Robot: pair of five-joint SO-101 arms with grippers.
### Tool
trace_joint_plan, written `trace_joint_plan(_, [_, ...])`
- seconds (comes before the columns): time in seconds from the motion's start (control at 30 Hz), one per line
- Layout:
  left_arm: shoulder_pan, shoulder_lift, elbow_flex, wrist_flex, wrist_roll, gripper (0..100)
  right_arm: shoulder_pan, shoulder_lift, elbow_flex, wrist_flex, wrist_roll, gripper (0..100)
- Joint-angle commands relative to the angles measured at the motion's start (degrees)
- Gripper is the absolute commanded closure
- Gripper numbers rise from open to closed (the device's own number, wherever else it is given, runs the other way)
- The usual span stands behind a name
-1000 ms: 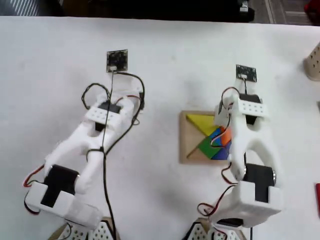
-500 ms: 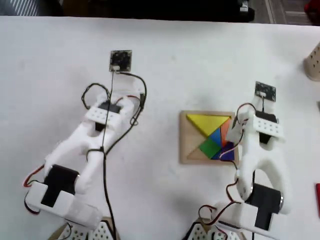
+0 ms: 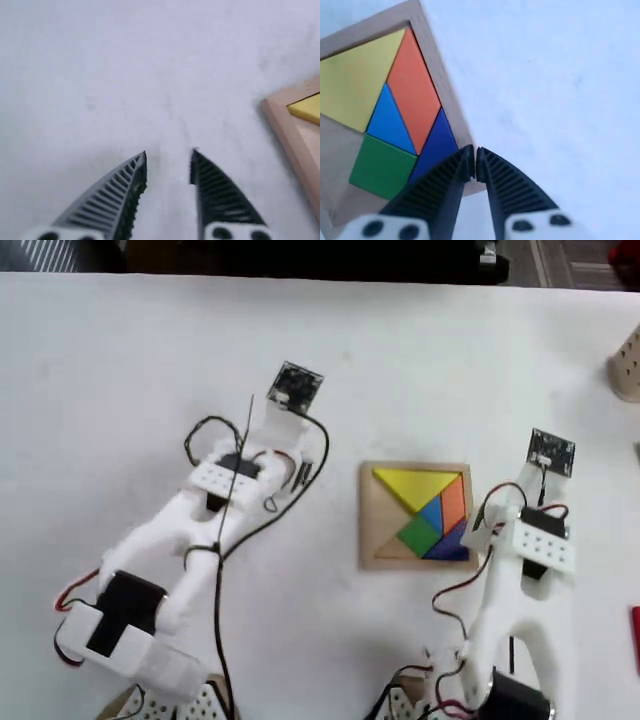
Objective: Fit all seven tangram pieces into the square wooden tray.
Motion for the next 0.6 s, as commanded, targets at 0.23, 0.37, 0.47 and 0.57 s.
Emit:
trace_joint_plan(0.23, [-1.8,-0.6,-2.5,12.4,11.2,70,0.5,-5.5,1.0,-1.6,0.9,97.8])
trace_joint_plan(0.37, [-1.5,-0.4,-3.0,12.4,10.8,79,0.7,-5.4,1.1,-1.6,3.4,97.7])
trace_joint_plan(0.47, [-1.5,-0.3,-3.0,12.4,10.8,88,1.1,-5.5,2.8,-1.6,5.8,97.7])
trace_joint_plan(0.57, [-1.5,-0.2,-3.1,12.4,10.7,98,3.7,-5.9,4.0,-1.6,7.8,97.7])
